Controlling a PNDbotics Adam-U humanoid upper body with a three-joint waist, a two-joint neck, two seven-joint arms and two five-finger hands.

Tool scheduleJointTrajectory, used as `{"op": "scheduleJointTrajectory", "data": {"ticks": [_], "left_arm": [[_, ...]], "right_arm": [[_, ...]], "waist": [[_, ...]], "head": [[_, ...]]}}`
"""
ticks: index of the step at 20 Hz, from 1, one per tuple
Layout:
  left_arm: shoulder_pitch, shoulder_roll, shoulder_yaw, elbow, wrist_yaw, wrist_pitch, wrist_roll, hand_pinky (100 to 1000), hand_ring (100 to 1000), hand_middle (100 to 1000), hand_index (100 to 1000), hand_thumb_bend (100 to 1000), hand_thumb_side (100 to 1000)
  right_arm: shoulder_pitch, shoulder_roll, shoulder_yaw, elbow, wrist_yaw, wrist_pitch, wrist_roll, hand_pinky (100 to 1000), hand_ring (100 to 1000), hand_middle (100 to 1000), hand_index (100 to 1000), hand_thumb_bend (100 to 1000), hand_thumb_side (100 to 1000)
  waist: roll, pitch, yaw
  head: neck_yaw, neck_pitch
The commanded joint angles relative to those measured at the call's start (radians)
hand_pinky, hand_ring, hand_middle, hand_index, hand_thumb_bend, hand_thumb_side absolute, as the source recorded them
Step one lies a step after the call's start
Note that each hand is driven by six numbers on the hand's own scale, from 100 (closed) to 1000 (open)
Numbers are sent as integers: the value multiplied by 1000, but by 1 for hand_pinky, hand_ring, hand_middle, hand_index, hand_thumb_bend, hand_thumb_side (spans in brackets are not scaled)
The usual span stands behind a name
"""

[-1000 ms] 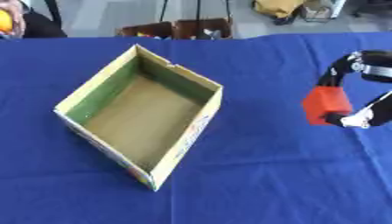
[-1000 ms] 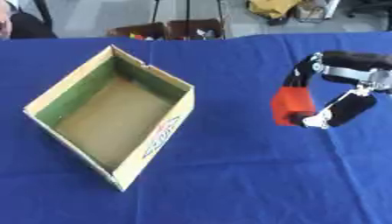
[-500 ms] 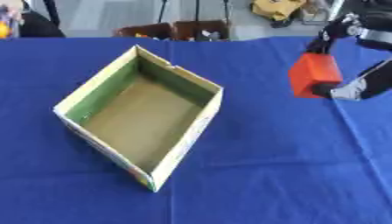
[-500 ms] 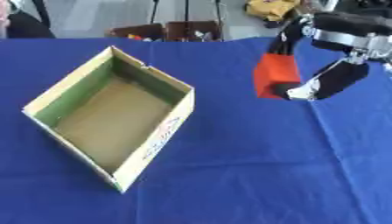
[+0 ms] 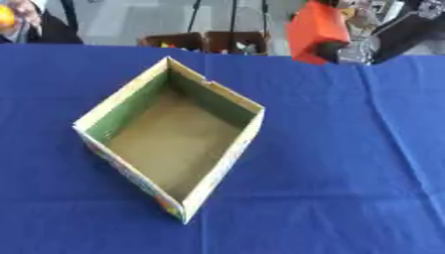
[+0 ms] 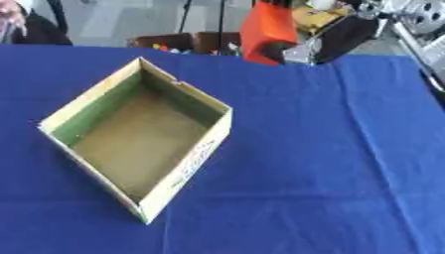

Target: Pick up objects on the table and place them in the box.

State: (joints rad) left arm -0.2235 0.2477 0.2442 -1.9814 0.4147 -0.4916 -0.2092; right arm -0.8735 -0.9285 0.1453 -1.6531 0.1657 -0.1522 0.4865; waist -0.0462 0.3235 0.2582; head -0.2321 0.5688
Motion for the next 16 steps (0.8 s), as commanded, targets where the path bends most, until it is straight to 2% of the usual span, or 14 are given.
{"op": "scheduleJointTrajectory", "data": {"ticks": [1,10,16], "left_arm": [[-17,32,-2,-19,8,3,-1,552,721,827,916,100,985],[-40,28,-10,-19,23,5,-11,552,721,827,916,100,985],[-51,17,-13,-19,29,3,-19,552,721,827,916,100,984]], "right_arm": [[-59,34,-3,50,19,11,0,727,573,349,470,100,351],[-179,191,6,200,123,16,-11,732,570,342,466,100,341],[-217,296,6,294,249,15,-47,733,569,340,464,100,337]], "waist": [[-18,-30,11],[-36,-13,82],[-38,3,113]], "head": [[-18,-19],[-72,-42],[-104,-52]]}}
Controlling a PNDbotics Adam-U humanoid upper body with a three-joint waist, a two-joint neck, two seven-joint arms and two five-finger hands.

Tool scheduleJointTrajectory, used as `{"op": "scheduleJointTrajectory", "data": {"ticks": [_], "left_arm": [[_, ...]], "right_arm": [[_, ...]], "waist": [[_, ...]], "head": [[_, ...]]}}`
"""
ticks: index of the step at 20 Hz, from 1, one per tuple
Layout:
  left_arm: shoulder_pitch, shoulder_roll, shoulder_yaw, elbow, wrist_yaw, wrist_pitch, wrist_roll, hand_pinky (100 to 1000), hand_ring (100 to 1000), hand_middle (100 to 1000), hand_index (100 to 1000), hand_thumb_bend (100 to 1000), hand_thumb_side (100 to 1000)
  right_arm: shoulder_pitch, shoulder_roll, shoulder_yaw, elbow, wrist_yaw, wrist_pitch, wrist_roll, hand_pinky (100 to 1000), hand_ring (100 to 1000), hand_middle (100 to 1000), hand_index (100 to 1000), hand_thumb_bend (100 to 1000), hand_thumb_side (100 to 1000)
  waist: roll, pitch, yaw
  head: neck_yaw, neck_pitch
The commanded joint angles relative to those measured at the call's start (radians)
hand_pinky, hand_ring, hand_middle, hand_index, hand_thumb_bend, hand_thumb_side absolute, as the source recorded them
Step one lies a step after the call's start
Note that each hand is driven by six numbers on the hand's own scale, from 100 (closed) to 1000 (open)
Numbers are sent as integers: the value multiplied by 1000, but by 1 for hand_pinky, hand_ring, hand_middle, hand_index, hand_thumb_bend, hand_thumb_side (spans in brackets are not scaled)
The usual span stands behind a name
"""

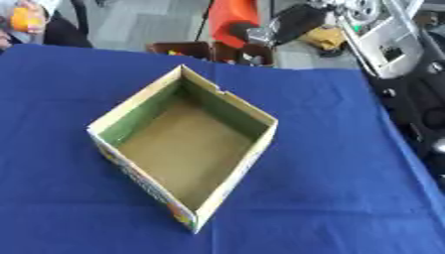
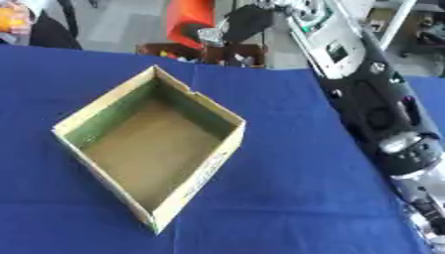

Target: Pick up objects on the table and place them in the box.

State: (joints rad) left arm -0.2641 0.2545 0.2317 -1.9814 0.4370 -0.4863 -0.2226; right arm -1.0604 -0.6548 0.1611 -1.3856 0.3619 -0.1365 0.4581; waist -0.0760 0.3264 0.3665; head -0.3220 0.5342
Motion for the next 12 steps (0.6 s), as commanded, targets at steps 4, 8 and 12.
{"op": "scheduleJointTrajectory", "data": {"ticks": [4,8,12], "left_arm": [[-18,4,-4,-19,13,-5,-9,551,720,827,916,100,983],[-26,3,-6,-19,21,-10,-10,551,720,827,915,100,980],[-35,3,-7,-19,35,-23,-7,552,719,825,913,100,975]], "right_arm": [[-35,83,-4,64,133,-12,-55,733,569,340,464,100,336],[-28,128,10,93,184,-28,-59,737,569,338,463,100,334],[-17,162,26,122,237,-48,-56,736,570,339,463,100,337]], "waist": [[-9,9,30],[-10,15,48],[-12,21,64]], "head": [[-32,-27],[-49,-35],[-62,-39]]}}
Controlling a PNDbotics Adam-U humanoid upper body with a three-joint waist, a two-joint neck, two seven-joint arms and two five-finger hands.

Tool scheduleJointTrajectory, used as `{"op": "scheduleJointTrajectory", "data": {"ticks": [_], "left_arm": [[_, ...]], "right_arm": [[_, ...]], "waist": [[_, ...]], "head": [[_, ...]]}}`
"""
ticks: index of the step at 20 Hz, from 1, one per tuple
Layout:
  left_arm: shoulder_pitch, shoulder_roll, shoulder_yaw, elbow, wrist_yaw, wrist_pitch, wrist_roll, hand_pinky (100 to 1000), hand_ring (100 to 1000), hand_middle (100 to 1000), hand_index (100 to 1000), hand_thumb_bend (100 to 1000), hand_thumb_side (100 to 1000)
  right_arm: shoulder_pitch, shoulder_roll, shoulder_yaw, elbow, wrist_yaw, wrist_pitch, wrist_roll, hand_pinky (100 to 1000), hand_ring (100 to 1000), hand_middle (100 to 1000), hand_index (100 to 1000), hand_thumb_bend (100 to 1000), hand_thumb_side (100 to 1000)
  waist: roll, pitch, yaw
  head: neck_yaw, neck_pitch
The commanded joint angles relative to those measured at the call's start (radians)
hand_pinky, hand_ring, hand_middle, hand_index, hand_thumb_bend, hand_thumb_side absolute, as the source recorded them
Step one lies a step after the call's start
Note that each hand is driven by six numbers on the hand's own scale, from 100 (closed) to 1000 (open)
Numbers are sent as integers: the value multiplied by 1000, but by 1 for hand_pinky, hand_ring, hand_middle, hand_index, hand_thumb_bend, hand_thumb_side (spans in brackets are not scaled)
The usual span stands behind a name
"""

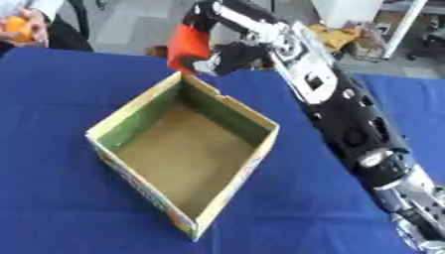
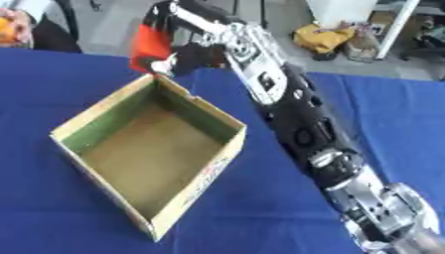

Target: Pick up objects on the table and place them in the box.

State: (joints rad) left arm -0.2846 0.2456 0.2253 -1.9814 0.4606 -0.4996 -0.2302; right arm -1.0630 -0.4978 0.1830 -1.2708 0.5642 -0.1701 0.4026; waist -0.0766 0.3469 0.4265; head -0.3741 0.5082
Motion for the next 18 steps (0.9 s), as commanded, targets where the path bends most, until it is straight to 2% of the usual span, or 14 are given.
{"op": "scheduleJointTrajectory", "data": {"ticks": [1,6,8,11,18], "left_arm": [[-17,12,-2,-19,15,-12,1,552,719,825,913,100,975],[-28,15,-4,-19,28,-17,-1,552,719,825,913,100,975],[-30,15,-5,-19,32,-16,-2,552,719,825,913,100,975],[-30,15,-3,-19,34,-16,-4,552,719,825,913,100,975],[-31,15,-1,-19,34,-13,-4,553,719,825,913,100,976]], "right_arm": [[-11,14,9,14,49,-21,1,737,570,338,463,100,337],[11,53,38,46,120,-57,9,732,572,342,464,100,338],[20,67,47,61,147,-71,11,731,573,342,465,100,313],[33,77,58,79,180,-91,11,728,573,345,465,100,330],[60,92,69,102,212,-118,26,734,576,357,478,100,309]], "waist": [[-12,2,7],[-15,5,11],[-16,5,11],[-16,5,13],[-16,7,8]], "head": [[-12,-13],[-15,-12],[-16,-13],[-16,-12],[-12,-11]]}}
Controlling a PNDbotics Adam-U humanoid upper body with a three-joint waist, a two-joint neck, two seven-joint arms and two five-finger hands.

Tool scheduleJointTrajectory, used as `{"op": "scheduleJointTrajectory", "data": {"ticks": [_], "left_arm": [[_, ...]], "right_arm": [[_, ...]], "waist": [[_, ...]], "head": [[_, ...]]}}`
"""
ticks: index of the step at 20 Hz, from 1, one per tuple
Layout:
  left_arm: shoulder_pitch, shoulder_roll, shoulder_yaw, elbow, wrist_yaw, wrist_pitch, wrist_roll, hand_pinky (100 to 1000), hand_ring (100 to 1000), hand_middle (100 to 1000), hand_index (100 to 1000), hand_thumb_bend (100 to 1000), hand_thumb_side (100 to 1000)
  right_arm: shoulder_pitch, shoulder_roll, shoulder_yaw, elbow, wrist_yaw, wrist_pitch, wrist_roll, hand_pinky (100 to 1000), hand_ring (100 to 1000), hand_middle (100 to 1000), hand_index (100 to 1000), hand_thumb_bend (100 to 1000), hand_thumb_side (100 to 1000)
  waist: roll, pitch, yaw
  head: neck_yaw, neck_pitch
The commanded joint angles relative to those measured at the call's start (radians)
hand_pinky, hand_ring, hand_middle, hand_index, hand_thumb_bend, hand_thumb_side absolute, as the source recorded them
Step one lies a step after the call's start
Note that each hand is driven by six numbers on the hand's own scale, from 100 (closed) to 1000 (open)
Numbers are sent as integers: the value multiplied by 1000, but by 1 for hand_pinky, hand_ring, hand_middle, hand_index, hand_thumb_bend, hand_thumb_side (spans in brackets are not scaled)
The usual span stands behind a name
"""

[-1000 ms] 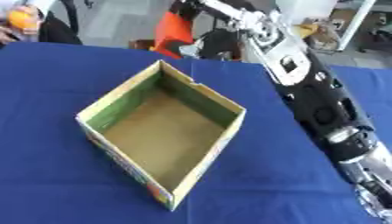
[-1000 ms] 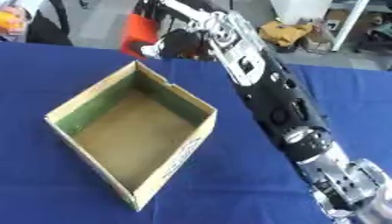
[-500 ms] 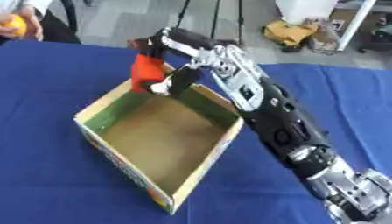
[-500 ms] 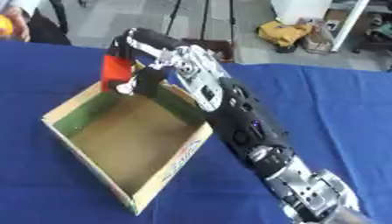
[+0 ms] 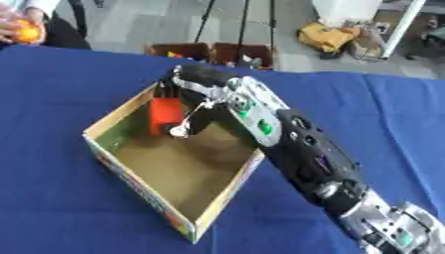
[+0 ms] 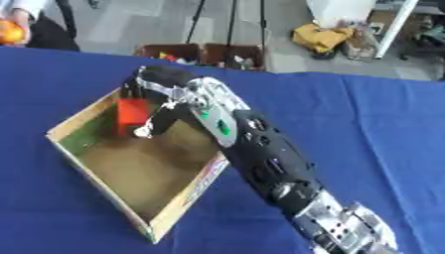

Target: Pick up objects on the table and place them in the box.

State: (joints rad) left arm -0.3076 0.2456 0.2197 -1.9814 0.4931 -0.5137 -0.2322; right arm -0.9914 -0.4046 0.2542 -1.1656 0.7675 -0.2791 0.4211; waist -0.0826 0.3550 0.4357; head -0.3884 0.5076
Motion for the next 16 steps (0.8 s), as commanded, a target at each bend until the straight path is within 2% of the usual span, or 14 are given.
{"op": "scheduleJointTrajectory", "data": {"ticks": [1,7,8,10,11,12,14,15,16], "left_arm": [[-8,14,5,-19,1,3,-2,553,719,825,913,100,976],[-7,12,6,-19,-4,5,-3,553,719,826,914,100,975],[-7,11,7,-19,-5,6,-3,553,719,826,914,100,976],[-7,11,7,-19,-6,6,-3,553,719,826,914,100,976],[-8,11,7,-19,-6,7,-3,553,719,826,914,100,976],[-8,11,7,-19,-7,8,-3,553,719,826,914,100,976],[-8,12,8,-19,-7,9,-3,553,720,826,914,100,975],[-7,12,8,-19,-7,9,-2,553,720,826,914,100,975],[-7,12,8,-19,-7,9,-2,553,719,826,914,100,975]], "right_arm": [[-8,0,-4,-2,7,-8,13,736,578,365,490,100,307],[0,-2,-15,-11,-36,7,27,749,596,408,543,100,306],[2,-3,-13,-14,-42,6,32,758,622,426,569,111,327],[5,-4,-12,-24,-50,3,46,781,689,514,661,221,356],[7,-5,-12,-30,-52,1,53,784,695,525,669,233,361],[7,-6,-12,-36,-54,-3,61,807,741,617,748,320,411],[6,-11,-14,-54,-61,-16,81,843,794,726,822,431,487],[5,-14,-16,-63,-66,-22,91,846,798,735,829,443,495],[4,-17,-19,-72,-69,-26,99,861,825,776,861,562,547]], "waist": [[-10,-1,-3],[-9,1,-7],[-9,1,-7],[-9,2,-9],[-9,2,-10],[-9,2,-12],[-8,1,-16],[-7,0,-17],[-6,-1,-18]], "head": [[3,-10],[3,-7],[2,-7],[3,-7],[3,-7],[3,-7],[4,-8],[4,-8],[4,-8]]}}
